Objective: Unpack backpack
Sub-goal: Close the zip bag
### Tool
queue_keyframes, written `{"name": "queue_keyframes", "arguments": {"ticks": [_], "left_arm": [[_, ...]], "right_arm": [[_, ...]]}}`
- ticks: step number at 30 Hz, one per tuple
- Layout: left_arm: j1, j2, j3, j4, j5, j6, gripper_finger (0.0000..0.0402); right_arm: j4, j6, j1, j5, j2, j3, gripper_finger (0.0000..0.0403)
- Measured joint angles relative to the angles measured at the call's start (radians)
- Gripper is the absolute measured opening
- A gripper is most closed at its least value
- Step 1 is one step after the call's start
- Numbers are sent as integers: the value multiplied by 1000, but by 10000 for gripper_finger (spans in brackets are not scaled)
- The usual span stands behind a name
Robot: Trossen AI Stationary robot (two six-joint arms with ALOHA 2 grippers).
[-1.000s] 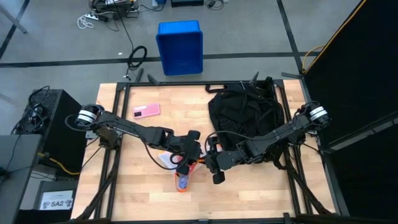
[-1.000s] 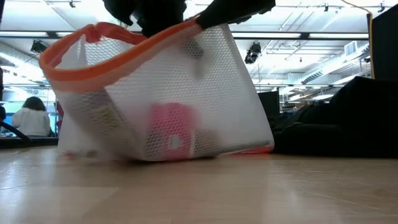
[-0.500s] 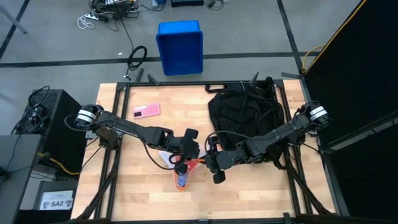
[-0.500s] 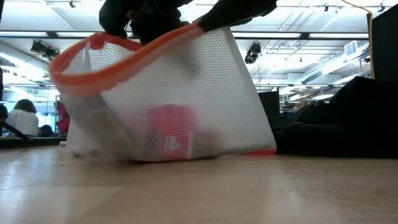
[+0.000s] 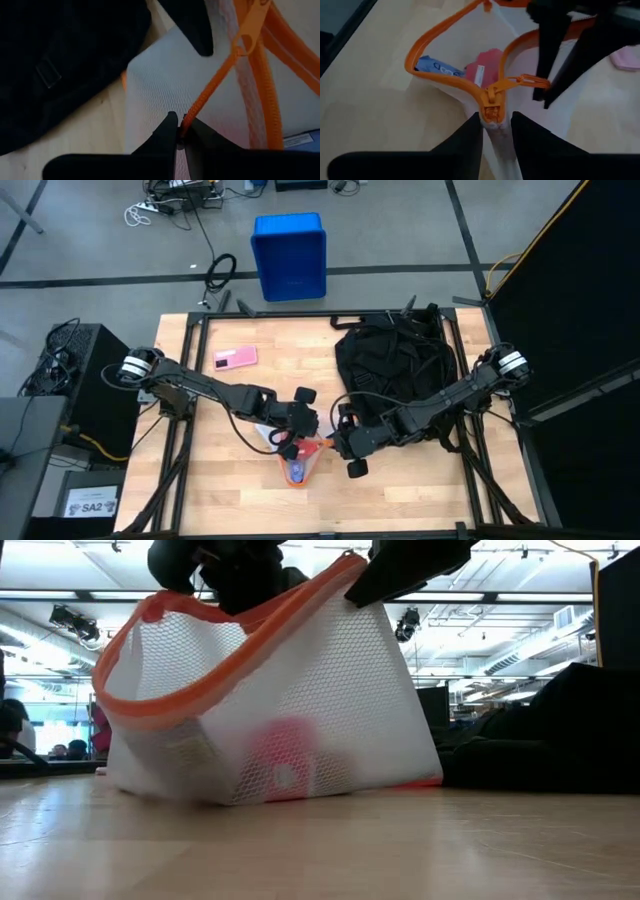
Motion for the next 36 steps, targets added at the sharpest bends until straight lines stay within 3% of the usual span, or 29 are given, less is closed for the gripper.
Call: {"name": "queue_keyframes", "arguments": {"ticks": [6, 13, 27, 36], "left_arm": [[-6, -20, 0, -23, 0, -7, 0], [-10, -71, 0, -49, -5, -11, 0], [-152, -139, 158, -498, -123, -222, 0], [-267, -138, 174, -728, -145, -452, 0]], "right_arm": [[20, -43, 15, 60, 0, 0, 10], [47, -48, 15, 70, 0, 0, 6], [46, 52, 11, 249, 0, 0, 0], [43, 60, 15, 266, 0, 0, 0]]}}
